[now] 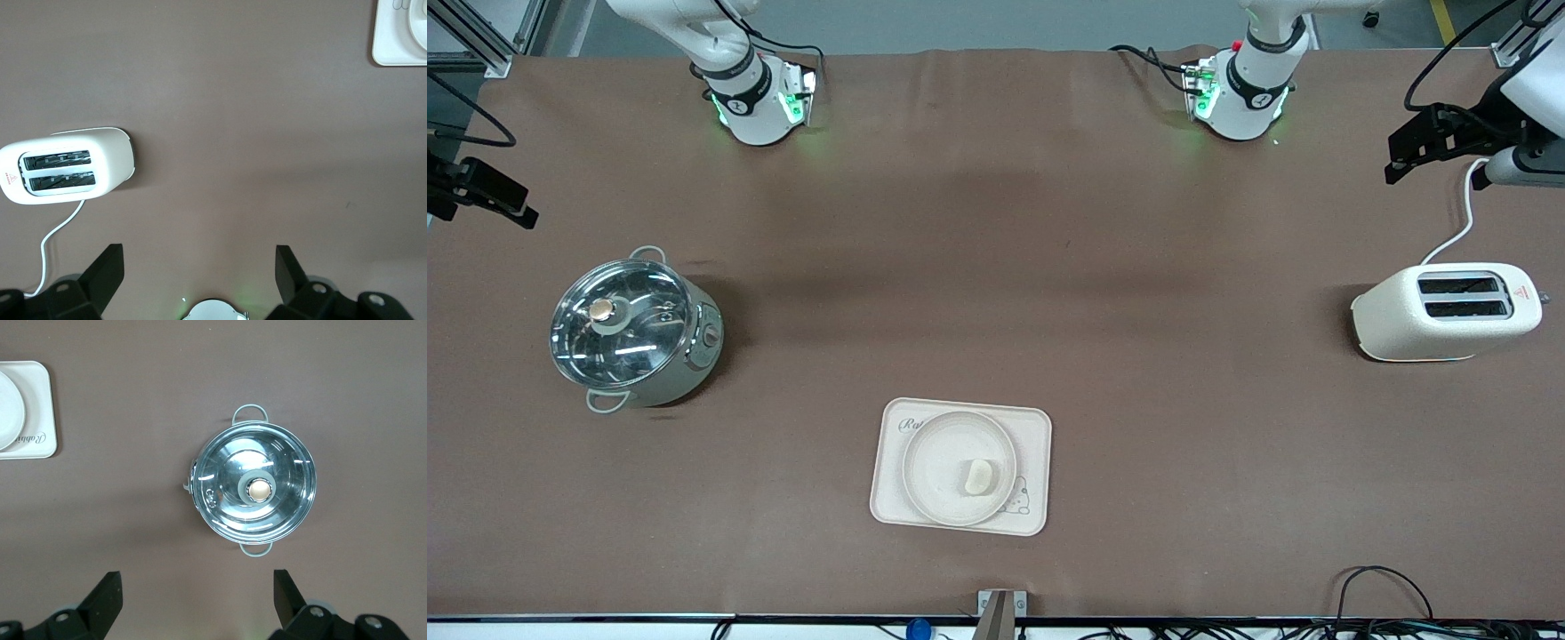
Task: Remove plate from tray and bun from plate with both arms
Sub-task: 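Reach the right gripper over to the white plate on the tray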
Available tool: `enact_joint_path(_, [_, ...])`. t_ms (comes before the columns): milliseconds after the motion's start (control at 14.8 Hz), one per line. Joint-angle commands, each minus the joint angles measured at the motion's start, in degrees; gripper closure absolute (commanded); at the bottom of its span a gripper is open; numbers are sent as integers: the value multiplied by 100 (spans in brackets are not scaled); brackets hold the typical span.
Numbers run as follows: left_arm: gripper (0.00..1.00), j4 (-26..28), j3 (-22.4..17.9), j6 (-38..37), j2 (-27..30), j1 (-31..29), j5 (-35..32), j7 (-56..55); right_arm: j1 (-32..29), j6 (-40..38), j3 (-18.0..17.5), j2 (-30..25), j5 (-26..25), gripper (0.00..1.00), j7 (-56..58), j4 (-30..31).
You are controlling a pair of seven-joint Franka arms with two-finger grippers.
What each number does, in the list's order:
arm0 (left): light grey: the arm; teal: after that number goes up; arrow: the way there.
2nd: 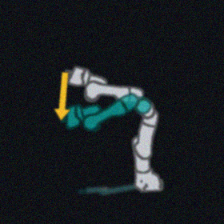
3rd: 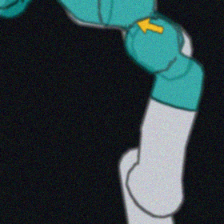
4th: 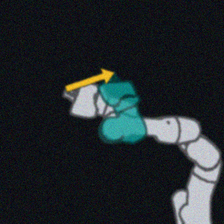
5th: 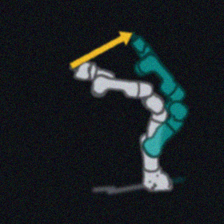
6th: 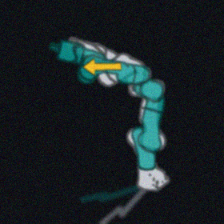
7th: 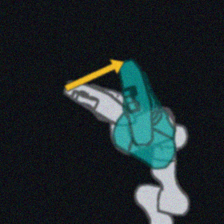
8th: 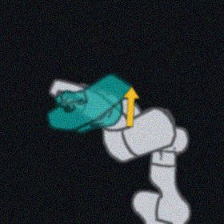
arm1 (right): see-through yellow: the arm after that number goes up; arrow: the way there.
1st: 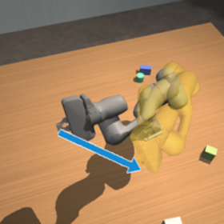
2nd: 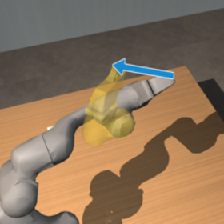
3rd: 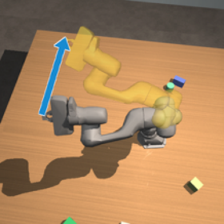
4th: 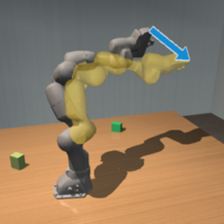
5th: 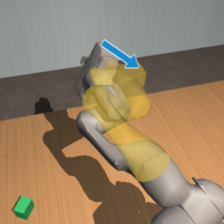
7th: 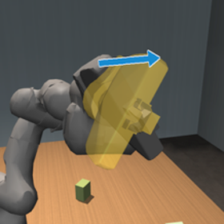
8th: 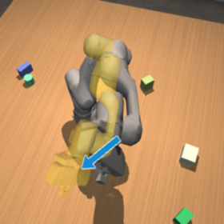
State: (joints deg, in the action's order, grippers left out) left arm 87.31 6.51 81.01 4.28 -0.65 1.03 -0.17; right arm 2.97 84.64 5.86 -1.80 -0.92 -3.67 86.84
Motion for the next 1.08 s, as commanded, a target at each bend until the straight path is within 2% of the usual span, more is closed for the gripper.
enact_joint_path(0, [0,-117,-36,-85,-32,21,28,43,1,-17,-23,-13,-84,0,50,17])
enact_joint_path(338, [0,-135,-45,-85,-94,4,20,52,27,35,-32,-5,30,0,24,-1])
enact_joint_path(474, [0,-135,-45,-85,-94,12,11,78,290,245,-32,152,564,0,-46,8])
enact_joint_path(677, [0,-126,-45,-50,-94,12,11,87,834,1095,-41,1090,1066,0,-466,17])
enact_joint_path(1015, [0,-117,-45,-41,-94,4,11,52,1635,3528,-49,2989,1918,0,-1355,-193])
